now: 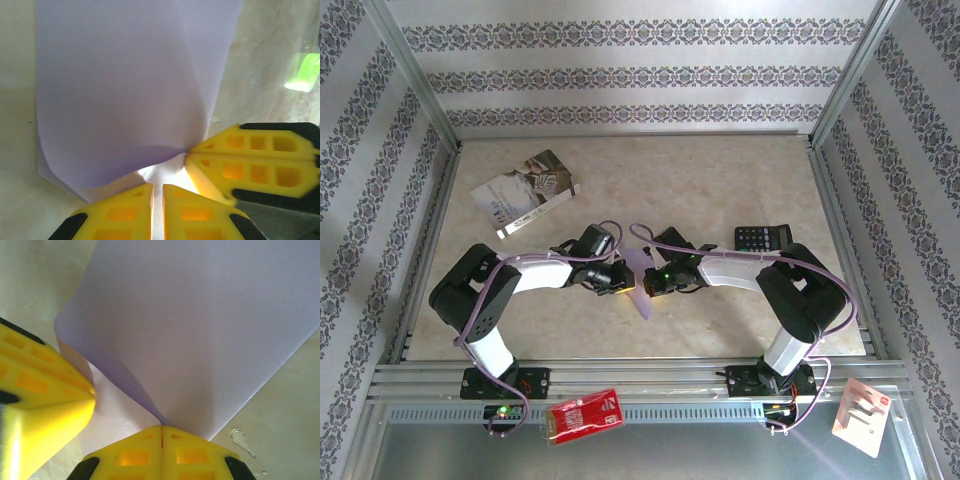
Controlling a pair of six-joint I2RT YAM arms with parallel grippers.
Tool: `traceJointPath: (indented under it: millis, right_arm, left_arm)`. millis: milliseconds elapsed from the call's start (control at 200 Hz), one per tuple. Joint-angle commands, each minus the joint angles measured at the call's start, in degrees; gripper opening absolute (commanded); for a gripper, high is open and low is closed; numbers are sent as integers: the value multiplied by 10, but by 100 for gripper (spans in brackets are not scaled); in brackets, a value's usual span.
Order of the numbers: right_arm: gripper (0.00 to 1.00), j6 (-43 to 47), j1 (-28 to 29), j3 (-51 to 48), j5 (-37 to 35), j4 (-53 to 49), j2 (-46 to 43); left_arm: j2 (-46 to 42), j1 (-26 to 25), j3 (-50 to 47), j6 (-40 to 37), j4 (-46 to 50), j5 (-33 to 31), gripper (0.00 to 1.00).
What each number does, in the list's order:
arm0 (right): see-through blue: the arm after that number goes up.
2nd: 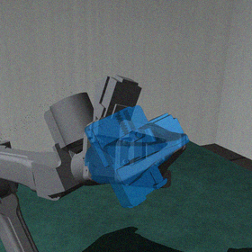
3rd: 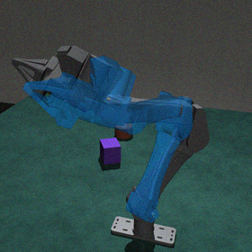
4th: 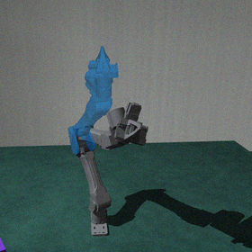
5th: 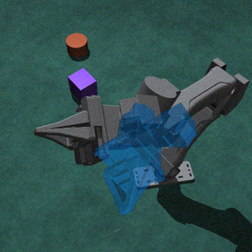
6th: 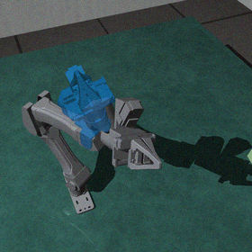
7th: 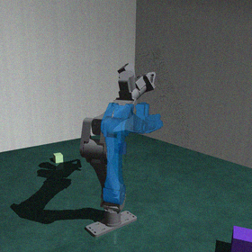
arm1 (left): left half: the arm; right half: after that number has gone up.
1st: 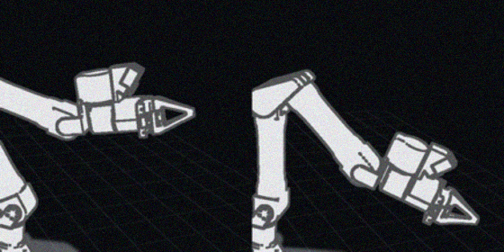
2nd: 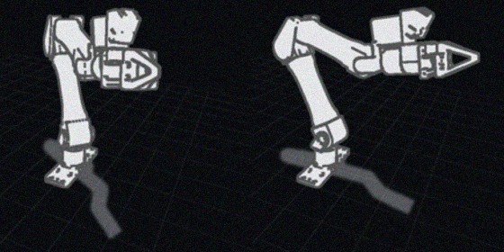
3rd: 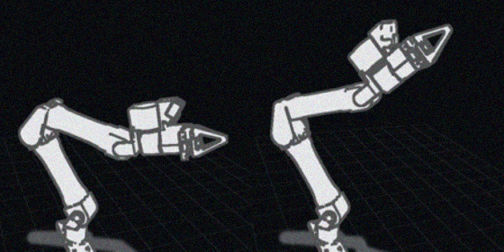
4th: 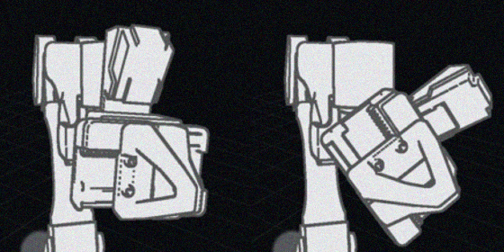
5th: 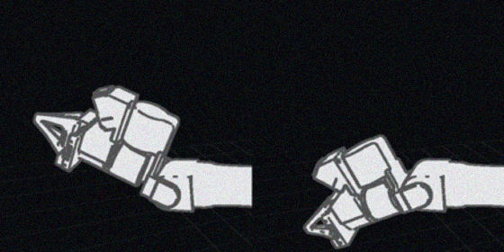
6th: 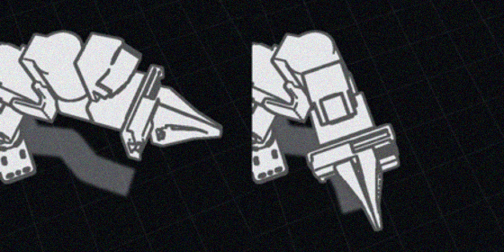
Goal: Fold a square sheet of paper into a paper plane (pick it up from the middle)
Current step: Third fold the triangle at the center of the table.
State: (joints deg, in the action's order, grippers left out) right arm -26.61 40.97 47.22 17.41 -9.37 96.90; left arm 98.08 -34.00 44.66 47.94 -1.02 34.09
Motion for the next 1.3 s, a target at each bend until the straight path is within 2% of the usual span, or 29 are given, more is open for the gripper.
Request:
traceJointPath:
  millis: [0,280,540,749,889,1034,1294]
  right_arm:
    - [0,4,-1,-21,-16,-49,8]
    - [0,15,-3,-10,-14,-62,0]
    - [10,30,-13,24,-10,-102,-41]
    - [17,18,-13,20,-4,-125,-114]
    - [14,-40,29,-21,40,-66,-152]
    - [7,-79,77,-30,51,-16,-133]
    - [2,-76,90,-26,38,7,-68]
  left_arm:
    - [15,6,8,-17,8,6,11]
    - [33,6,-3,-26,12,-9,8]
    - [36,7,-27,-27,8,-17,8]
    - [36,7,-33,-27,5,-18,8]
    - [32,6,-32,-29,11,-21,8]
    - [33,6,-31,-30,12,-21,8]
    - [37,7,-24,-35,18,-19,8]
